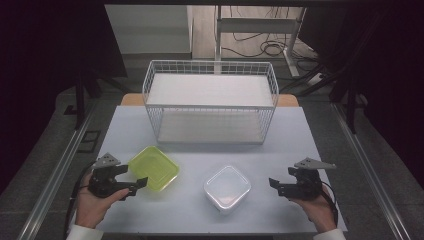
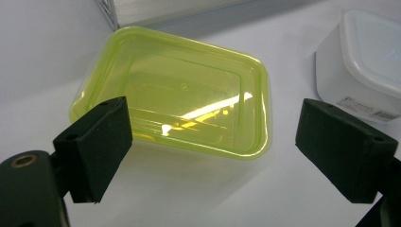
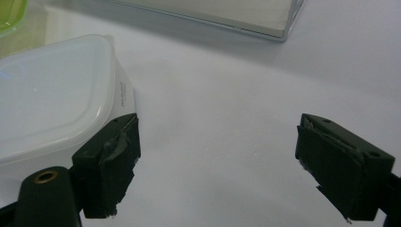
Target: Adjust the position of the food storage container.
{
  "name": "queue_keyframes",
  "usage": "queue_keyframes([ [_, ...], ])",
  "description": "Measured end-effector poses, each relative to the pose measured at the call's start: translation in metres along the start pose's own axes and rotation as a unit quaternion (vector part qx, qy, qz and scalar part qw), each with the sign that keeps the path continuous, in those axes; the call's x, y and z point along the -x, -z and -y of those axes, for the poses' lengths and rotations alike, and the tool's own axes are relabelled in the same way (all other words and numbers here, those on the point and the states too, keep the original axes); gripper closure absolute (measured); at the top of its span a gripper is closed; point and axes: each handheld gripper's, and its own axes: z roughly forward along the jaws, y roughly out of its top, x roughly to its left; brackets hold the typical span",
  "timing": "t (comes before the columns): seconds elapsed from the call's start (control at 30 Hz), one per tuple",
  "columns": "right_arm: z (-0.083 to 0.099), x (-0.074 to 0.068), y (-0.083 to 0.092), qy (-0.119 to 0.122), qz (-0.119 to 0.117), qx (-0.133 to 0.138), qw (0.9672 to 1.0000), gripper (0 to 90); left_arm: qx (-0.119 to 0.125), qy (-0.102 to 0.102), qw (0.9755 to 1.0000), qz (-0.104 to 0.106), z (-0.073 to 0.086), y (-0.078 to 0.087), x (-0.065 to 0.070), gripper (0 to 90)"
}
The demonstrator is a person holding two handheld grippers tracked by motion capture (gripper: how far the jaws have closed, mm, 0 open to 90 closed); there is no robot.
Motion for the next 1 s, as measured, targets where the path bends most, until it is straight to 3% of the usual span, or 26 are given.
queue_keyframes([
  [0.27,0.004,0.004,0.002,0.004,-0.003,-0.012,0.9999,15.9,-0.001,0.014,0.9999,0.005,-0.005,-0.006,-0.005,11.3],
  [0.4,0.004,0.005,0.006,-0.007,-0.005,-0.013,0.9999,16.9,0.0,0.013,0.9999,0.006,-0.005,-0.006,-0.005,11.4],
  [0.57,-0.001,0.0,0.01,-0.006,-0.006,-0.01,0.9999,17.6,-0.005,0.001,0.9999,0.01,-0.003,-0.001,-0.002,13.6],
  [0.7,-0.001,-0.007,0.011,-0.002,-0.01,-0.01,0.9999,17.8,-0.004,0.004,0.9998,0.019,-0.003,0.003,0.0,14.5],
  [1.0,0.0,-0.002,0.002,0.002,-0.013,-0.025,0.9996,18.4,-0.025,-0.01,0.9996,0.011,-0.003,0.0,0.0,17.8],
])
